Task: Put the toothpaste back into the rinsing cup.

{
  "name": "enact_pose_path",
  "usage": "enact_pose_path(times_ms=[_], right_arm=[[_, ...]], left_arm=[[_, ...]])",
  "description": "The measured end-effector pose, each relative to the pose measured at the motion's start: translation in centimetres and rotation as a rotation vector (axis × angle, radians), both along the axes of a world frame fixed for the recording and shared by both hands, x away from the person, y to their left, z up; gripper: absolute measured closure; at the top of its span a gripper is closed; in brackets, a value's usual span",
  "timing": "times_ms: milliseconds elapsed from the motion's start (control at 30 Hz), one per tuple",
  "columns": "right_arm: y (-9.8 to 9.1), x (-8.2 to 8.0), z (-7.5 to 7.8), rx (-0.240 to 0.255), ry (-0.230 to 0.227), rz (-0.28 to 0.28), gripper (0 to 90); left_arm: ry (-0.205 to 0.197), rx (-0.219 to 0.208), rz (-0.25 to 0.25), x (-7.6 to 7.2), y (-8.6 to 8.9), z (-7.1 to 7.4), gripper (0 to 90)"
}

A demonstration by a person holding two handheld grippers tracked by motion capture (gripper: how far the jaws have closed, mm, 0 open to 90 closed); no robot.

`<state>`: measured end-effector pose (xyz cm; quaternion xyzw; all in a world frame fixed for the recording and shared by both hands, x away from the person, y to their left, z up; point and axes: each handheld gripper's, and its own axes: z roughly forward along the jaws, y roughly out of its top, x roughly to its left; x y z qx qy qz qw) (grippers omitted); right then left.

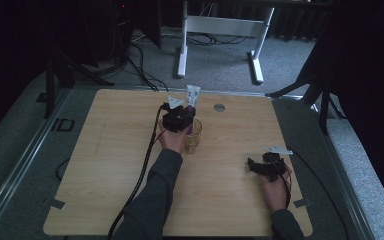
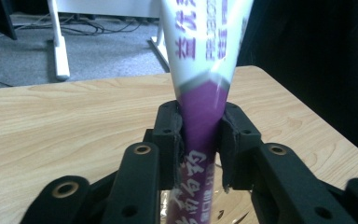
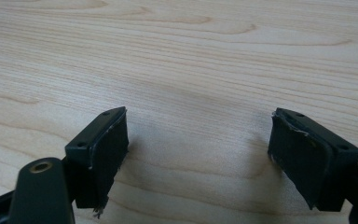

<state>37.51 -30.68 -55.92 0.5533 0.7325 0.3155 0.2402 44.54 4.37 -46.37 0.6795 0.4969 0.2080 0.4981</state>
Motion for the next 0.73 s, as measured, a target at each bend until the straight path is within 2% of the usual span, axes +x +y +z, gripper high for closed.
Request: enact_pose_path(times_ms=[133, 200, 233, 300, 433, 600, 700, 733], right_arm=[[0.0, 0.0, 0.0, 0.0, 0.0, 0.0, 19.5], [0.0, 0.0, 0.0, 0.0, 0.0, 0.001, 19.6], [0.0, 0.0, 0.0, 0.0, 0.0, 0.001, 19.6], [0.0, 0.0, 0.0, 0.0, 0.0, 0.002, 19.6], [0.0, 0.0, 0.0, 0.0, 0.0, 0.002, 19.6], [0.0, 0.0, 0.0, -0.001, 0.0, 0.004, 19.6], [0.0, 0.0, 0.0, 0.001, 0.0, 0.003, 19.6], [0.0, 0.0, 0.0, 0.001, 0.001, 0.002, 19.6]], left_arm=[[0.026, 0.055, -0.013, -0.4, -0.1, -1.3, 69.2], [0.032, 0.064, -0.018, -0.7, -0.1, -2.1, 68.0], [0.016, 0.051, -0.026, -1.0, 0.1, -2.4, 66.4], [0.01, 0.026, -0.024, -1.4, 0.4, -2.6, 60.3], [0.003, 0.017, -0.023, -2.2, 1.3, -2.4, 50.8], [-0.01, -0.015, 0.0, -3.4, 3.4, -2.3, 45.7], [-0.018, -0.01, 0.031, -4.4, 4.8, -2.5, 42.6], [-0.018, -0.01, 0.031, -4.4, 4.8, -2.5, 41.9]])
